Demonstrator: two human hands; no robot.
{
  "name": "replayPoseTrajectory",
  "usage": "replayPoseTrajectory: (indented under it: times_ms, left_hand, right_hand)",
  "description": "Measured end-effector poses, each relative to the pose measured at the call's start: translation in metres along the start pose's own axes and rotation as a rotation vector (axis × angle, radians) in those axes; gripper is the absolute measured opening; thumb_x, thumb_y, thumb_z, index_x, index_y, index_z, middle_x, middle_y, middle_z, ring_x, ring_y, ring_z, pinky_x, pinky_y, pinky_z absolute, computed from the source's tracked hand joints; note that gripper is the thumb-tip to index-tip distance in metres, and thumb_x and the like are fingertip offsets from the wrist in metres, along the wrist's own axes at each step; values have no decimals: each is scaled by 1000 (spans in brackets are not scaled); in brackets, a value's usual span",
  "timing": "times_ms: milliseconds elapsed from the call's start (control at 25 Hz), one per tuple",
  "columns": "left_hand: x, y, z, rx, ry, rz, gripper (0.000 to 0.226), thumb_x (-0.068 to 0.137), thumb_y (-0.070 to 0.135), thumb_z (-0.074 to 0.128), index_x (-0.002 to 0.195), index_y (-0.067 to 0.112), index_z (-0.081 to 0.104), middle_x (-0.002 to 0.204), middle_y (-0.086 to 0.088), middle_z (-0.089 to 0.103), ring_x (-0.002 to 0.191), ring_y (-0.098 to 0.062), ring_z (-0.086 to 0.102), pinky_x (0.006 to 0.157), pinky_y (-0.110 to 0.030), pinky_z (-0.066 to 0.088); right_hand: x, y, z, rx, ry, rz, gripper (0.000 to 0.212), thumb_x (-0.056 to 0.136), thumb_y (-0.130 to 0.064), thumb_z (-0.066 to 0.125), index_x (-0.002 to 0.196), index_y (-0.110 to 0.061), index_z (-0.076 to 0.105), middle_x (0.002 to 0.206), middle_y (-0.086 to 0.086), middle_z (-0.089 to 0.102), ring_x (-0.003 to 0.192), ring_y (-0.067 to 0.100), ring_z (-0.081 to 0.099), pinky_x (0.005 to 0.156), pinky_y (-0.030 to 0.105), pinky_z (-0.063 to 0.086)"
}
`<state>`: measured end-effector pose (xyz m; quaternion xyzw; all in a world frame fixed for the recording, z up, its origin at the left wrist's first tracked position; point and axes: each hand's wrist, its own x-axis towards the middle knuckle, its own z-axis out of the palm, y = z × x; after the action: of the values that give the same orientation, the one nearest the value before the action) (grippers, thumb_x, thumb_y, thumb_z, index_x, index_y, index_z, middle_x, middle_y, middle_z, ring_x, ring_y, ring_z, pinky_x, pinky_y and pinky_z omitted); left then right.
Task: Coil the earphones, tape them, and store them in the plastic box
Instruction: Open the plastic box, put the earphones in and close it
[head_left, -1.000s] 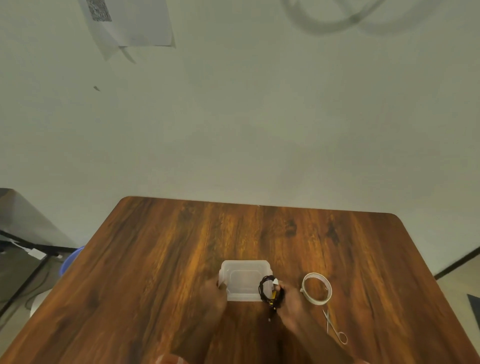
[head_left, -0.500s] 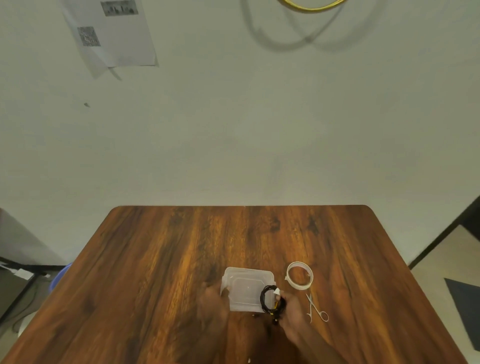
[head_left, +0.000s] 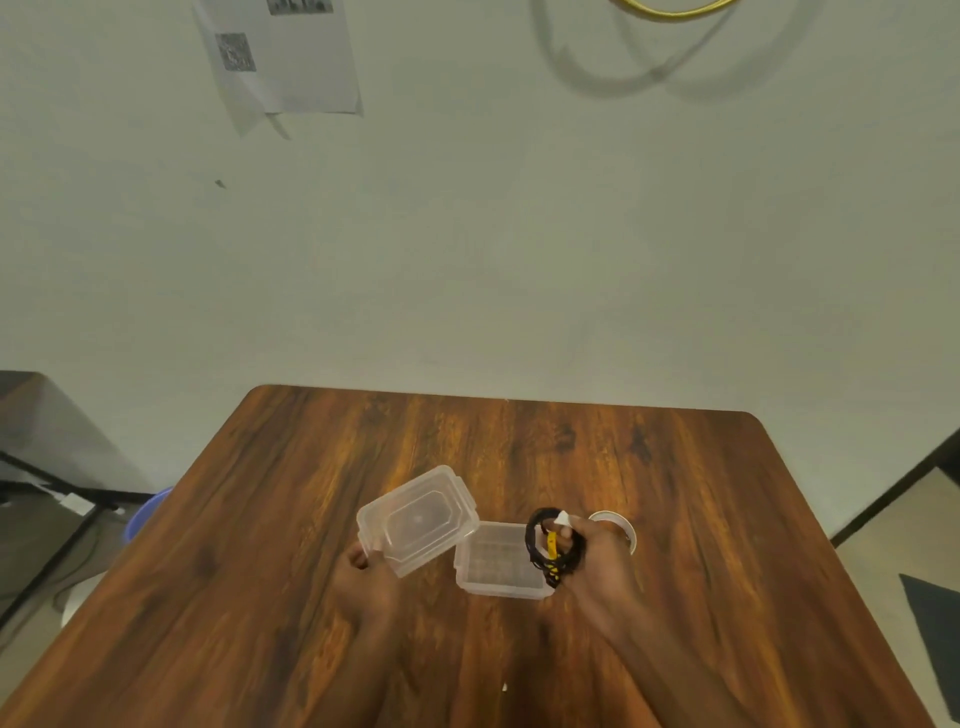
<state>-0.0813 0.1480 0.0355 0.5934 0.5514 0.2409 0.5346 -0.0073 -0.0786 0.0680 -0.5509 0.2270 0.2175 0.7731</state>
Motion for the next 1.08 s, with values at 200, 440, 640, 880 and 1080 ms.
replayPoseTrajectory:
  times_ms: [200, 440, 640, 880, 1080]
  left_hand:
    - [13, -3, -35, -2, 46, -93, 24, 95, 15, 60, 117, 6, 62, 112, -15, 68, 95, -35, 67, 85, -50, 58]
    - [22, -14, -57, 4, 83, -126, 16, 95, 17, 58, 108, 11, 65, 104, -12, 69, 89, -31, 66, 79, -43, 57]
    - [31, -21, -58, -19, 101, -114, 12, 95, 14, 58, 107, 12, 63, 100, -13, 69, 83, -29, 66, 75, -42, 59]
    - [30, -28, -48, 38, 20, -84, 21, 94, 21, 62, 110, 9, 65, 103, -14, 69, 88, -32, 67, 79, -46, 59]
    - [25, -26, -26, 48, -7, -30, 16, 93, 14, 63, 106, 7, 67, 101, -16, 71, 84, -33, 67, 78, -48, 60]
  right_hand:
    - [10, 13, 32, -7, -27, 75, 25, 95, -23, 52, 98, -5, 69, 100, 16, 73, 103, 32, 67, 99, 48, 52]
    - [46, 28, 42, -132, 0, 211, 28, 98, -14, 46, 92, 4, 66, 80, 15, 67, 77, 30, 62, 62, 38, 50]
    - [127, 77, 20, -358, -65, 148, 45, 68, -29, 69, 103, -1, 73, 100, 20, 75, 91, 36, 72, 83, 53, 60]
    - [69, 55, 48, -825, 40, -33, 9, 95, -17, 59, 93, -12, 66, 98, 9, 69, 80, 15, 62, 73, 28, 54]
    - [58, 48, 35, -1333, 23, -363, 20, 96, -33, 57, 109, -22, 68, 110, -6, 70, 80, 5, 57, 59, 12, 37]
